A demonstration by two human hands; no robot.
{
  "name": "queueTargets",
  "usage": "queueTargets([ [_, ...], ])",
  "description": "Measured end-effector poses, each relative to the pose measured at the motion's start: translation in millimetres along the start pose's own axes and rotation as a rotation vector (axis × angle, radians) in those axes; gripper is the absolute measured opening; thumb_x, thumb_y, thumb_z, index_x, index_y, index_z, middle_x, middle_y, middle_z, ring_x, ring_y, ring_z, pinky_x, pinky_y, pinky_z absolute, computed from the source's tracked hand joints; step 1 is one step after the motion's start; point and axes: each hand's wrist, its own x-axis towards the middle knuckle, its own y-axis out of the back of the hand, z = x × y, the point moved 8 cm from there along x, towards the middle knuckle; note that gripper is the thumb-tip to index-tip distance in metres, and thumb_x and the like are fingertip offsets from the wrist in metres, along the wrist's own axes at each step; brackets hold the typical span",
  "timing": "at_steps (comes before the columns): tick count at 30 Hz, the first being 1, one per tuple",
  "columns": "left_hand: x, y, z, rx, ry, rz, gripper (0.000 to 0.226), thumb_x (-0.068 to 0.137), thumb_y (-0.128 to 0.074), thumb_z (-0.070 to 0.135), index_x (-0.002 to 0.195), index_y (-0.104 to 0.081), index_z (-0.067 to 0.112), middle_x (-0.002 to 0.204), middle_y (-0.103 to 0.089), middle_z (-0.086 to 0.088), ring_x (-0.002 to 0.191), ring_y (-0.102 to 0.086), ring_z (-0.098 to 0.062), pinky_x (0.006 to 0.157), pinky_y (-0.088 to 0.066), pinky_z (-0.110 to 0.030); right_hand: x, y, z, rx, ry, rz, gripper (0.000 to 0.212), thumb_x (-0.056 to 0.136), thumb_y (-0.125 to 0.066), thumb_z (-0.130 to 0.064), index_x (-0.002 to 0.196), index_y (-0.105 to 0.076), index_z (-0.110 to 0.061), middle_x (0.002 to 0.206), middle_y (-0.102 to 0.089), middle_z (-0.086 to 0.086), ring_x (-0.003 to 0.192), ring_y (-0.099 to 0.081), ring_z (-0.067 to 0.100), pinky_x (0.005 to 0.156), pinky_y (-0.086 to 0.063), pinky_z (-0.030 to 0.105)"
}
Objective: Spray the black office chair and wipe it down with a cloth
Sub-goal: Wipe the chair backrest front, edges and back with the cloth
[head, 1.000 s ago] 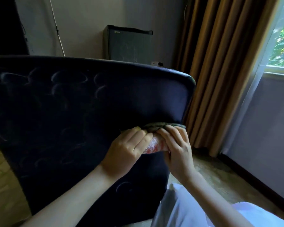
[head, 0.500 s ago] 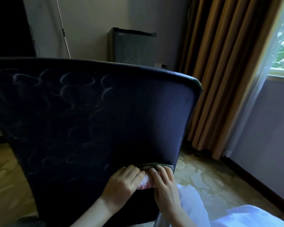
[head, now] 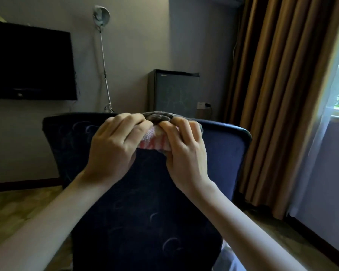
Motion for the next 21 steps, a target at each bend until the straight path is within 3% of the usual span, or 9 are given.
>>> queueTargets([
  [4, -1, 11, -32, 0.031, 0.074, 0.007, 0.032, 0.091, -0.044, -0.002, 0.116, -0.065, -0.001, 0.111, -0.064, -0.015, 0.103, -0.057, -0.035, 0.091, -0.046, -0.041, 25, -12, -27, -0.047, 0.024, -0.032, 0.044, 0.071, -0.067, -0.002, 0.114, -0.063, -0.008, 0.112, -0.059, 0.006, 0.096, -0.049, 0.027, 0.078, -0.047, 0.040],
  [7, -21, 2, -38, 0.006, 0.103, -0.007, 0.031, 0.095, -0.041, 0.001, 0.114, -0.065, -0.003, 0.111, -0.063, -0.018, 0.104, -0.056, -0.034, 0.093, -0.045, -0.038, 15, -26, -33, -0.118, 0.097, -0.034, 0.035, 0.076, -0.055, -0.002, 0.109, -0.065, -0.006, 0.110, -0.062, 0.007, 0.093, -0.053, 0.029, 0.078, -0.047, 0.040],
  [10, -60, -23, -36, -0.027, 0.146, -0.070, 0.030, 0.092, -0.043, -0.001, 0.110, -0.067, -0.004, 0.109, -0.063, -0.019, 0.103, -0.055, -0.031, 0.092, -0.046, -0.036, -19, -47, -27, -0.159, 0.159, -0.038, 0.033, 0.082, -0.046, -0.002, 0.107, -0.067, -0.006, 0.109, -0.064, 0.006, 0.091, -0.055, 0.028, 0.075, -0.049, 0.037],
  [17, -144, -66, -4, -0.244, 0.167, -0.104, 0.035, 0.102, -0.040, 0.017, 0.102, -0.073, 0.004, 0.101, -0.063, -0.003, 0.096, -0.059, -0.020, 0.090, -0.049, -0.026, -125, -93, -2, -0.204, 0.102, -0.192, 0.049, 0.069, -0.040, 0.001, 0.110, -0.063, -0.010, 0.115, -0.053, 0.003, 0.092, -0.055, 0.028, 0.066, -0.056, 0.038],
  [21, -185, -85, 16, -0.282, 0.163, -0.194, 0.035, 0.102, -0.039, 0.019, 0.100, -0.073, 0.009, 0.100, -0.062, 0.001, 0.092, -0.061, -0.017, 0.080, -0.054, -0.028, -173, -100, 11, -0.189, 0.064, -0.246, 0.044, 0.075, -0.042, 0.002, 0.110, -0.065, -0.009, 0.111, -0.062, 0.004, 0.092, -0.059, 0.027, 0.067, -0.056, 0.041],
])
